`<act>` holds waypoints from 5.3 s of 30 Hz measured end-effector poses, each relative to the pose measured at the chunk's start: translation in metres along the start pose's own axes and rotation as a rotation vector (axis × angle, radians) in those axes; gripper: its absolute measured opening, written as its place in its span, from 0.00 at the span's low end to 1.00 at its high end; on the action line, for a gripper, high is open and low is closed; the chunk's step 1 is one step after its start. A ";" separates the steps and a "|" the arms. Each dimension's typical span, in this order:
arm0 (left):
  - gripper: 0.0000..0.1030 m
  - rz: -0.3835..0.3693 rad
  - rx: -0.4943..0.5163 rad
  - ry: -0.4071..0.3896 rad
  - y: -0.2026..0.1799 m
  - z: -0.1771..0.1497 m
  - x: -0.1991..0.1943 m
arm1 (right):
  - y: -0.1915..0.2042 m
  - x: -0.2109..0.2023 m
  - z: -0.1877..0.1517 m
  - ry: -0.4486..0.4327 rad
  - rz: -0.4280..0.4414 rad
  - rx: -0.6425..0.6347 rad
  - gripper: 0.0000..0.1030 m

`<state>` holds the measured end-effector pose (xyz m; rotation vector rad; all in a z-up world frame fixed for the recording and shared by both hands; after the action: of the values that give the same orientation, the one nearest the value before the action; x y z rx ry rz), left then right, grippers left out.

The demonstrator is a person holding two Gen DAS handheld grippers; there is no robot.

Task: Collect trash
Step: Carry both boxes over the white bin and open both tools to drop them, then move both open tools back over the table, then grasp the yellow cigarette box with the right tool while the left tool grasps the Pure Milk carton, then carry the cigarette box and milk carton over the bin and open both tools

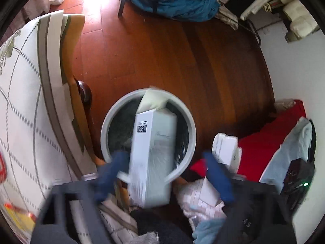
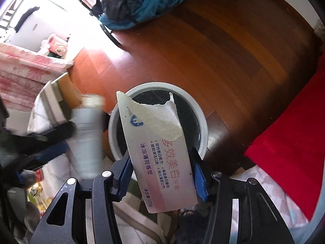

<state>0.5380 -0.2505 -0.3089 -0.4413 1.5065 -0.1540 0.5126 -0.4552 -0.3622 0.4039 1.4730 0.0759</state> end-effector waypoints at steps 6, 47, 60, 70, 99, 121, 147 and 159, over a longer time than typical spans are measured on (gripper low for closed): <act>0.92 0.077 -0.006 -0.036 0.012 -0.004 -0.002 | -0.020 0.013 0.000 -0.007 -0.032 0.005 0.96; 0.92 0.364 0.145 -0.487 -0.007 -0.185 -0.193 | 0.042 -0.214 -0.147 -0.309 -0.093 -0.179 0.96; 1.00 0.475 -0.163 -0.484 0.145 -0.241 -0.189 | 0.137 -0.145 -0.206 -0.148 0.018 -0.382 0.99; 1.00 0.709 -0.417 -0.386 0.309 -0.282 -0.162 | 0.310 -0.014 -0.233 0.005 -0.174 -0.943 0.99; 1.00 0.740 -0.487 -0.430 0.410 -0.285 -0.216 | 0.362 0.048 -0.198 0.286 -0.081 -0.678 0.83; 0.52 0.500 -0.441 -0.318 0.440 -0.292 -0.188 | 0.315 0.039 -0.254 0.172 -0.209 -0.767 0.59; 0.51 0.440 -0.354 -0.269 0.324 -0.338 -0.111 | 0.187 0.015 -0.297 0.216 -0.276 -0.690 0.61; 0.47 0.460 -0.326 -0.278 0.315 -0.346 -0.117 | 0.194 0.011 -0.310 0.176 -0.257 -0.715 0.58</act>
<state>0.1361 0.0151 -0.3188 -0.3460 1.3221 0.5020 0.2495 -0.2039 -0.3260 -0.3800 1.5495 0.4258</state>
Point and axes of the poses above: each gripper's, at about its wrist camera, not at the fingertips, and x roughly the way its jaws point, y to its left, z to its top, the point moved 1 cm from there along x, roughly the way its jaws point, and after that the axes turned 1 degree about z, right-handed, at the moved point
